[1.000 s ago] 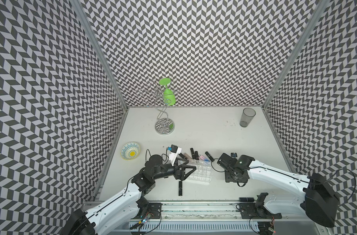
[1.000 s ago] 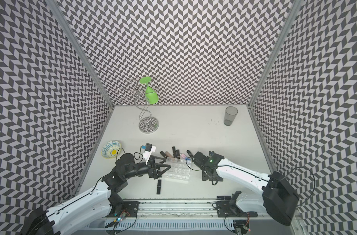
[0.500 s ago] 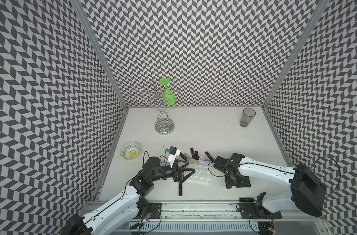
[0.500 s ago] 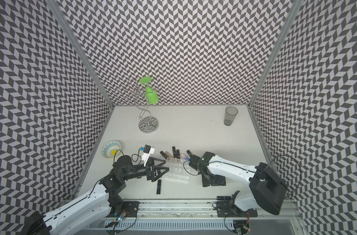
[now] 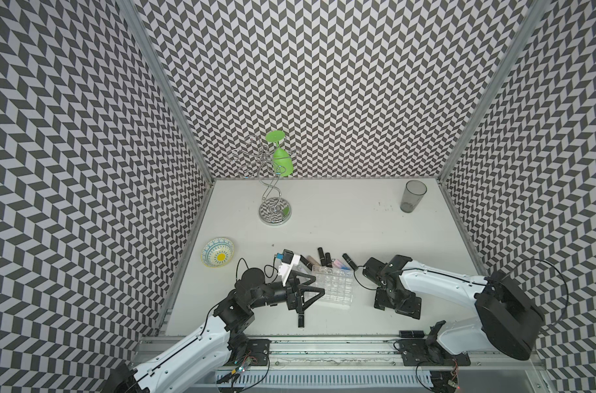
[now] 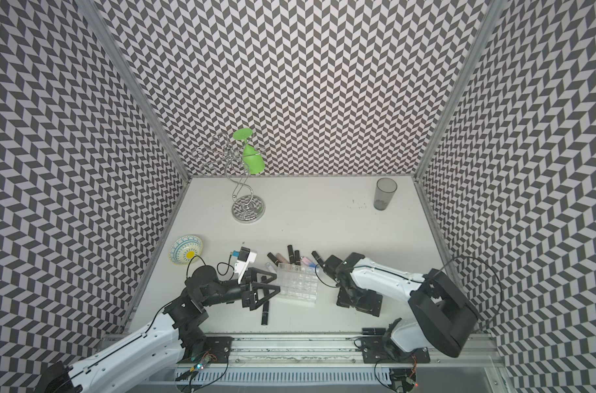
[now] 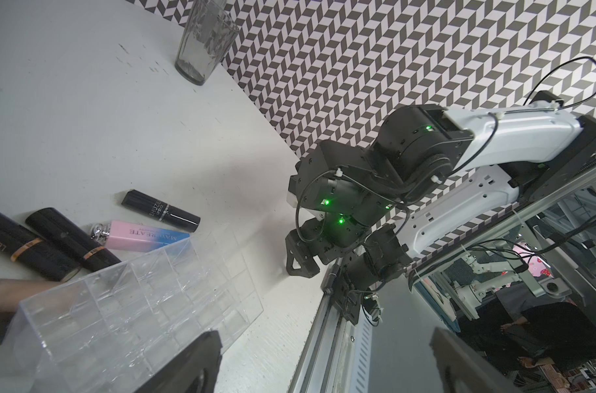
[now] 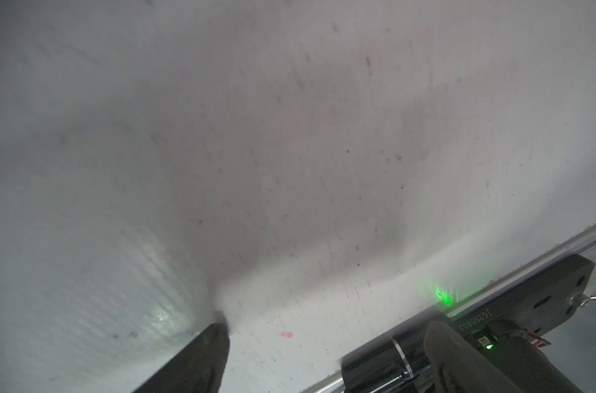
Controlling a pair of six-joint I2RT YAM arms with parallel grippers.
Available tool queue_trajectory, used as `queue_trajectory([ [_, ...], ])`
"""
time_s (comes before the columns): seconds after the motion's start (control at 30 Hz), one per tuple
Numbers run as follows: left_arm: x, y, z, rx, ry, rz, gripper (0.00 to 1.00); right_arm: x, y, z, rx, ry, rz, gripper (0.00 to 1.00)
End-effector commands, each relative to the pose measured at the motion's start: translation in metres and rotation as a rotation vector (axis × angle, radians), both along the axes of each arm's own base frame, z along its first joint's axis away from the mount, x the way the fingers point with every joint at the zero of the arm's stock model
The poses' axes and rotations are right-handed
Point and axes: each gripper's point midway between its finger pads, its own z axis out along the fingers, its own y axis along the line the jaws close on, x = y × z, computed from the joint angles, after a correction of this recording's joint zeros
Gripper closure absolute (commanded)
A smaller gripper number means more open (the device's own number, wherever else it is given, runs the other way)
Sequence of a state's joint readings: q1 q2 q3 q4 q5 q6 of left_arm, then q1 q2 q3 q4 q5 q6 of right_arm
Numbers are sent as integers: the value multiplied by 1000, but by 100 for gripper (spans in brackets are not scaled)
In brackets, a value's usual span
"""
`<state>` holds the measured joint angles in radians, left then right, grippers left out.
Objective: Arrange the lipsticks in the organizer
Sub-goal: Pick up the lipstick at the center of the board.
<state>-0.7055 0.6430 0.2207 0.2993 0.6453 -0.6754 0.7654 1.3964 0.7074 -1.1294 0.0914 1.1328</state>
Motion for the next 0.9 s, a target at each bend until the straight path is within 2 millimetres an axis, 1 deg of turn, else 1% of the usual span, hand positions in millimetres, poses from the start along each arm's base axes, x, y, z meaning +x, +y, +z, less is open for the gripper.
queue_trajectory([
  [0.0,0,1,3,-12,1,16,0,-4,-1,1,48,-36,-74,4],
  [0.03,1,2,2,-9,4,20,0,-6,-3,2,42,-34,-96,4],
  [0.07,1,1,1,-7,5,19,0,-5,-6,5,28,-40,-116,0],
  [0.17,3,2,-2,4,8,35,0,-5,-10,2,6,-18,-139,0],
  [0.23,6,3,-4,10,8,48,0,6,-7,1,35,-32,-123,0],
  [0.3,9,2,-9,30,13,56,0,23,-8,12,22,-133,-93,0],
  [0.37,13,0,-12,47,13,68,0,37,-2,18,98,-232,-80,0],
  [0.4,14,-2,-12,59,15,68,0,46,7,26,172,-289,-57,1],
  [0.43,14,-5,-9,63,13,51,2,52,12,34,207,-332,-39,2],
  [0.5,6,-16,5,66,-8,-8,7,76,13,71,230,-491,-11,2],
  [0.57,0,-25,19,80,-71,-23,7,100,14,103,265,-645,36,2],
  [0.63,-4,-36,25,98,-136,1,7,127,13,134,342,-758,58,1],
  [0.67,-9,-45,27,116,-172,-13,7,140,14,150,391,-812,81,1],
  [0.73,-17,-66,28,180,-215,-58,12,158,24,176,498,-887,141,3],
  [0.8,-26,-90,24,248,-266,-99,15,169,34,191,583,-911,202,4],
  [0.87,-32,-118,10,328,-309,-141,16,175,42,203,661,-936,258,5],
])
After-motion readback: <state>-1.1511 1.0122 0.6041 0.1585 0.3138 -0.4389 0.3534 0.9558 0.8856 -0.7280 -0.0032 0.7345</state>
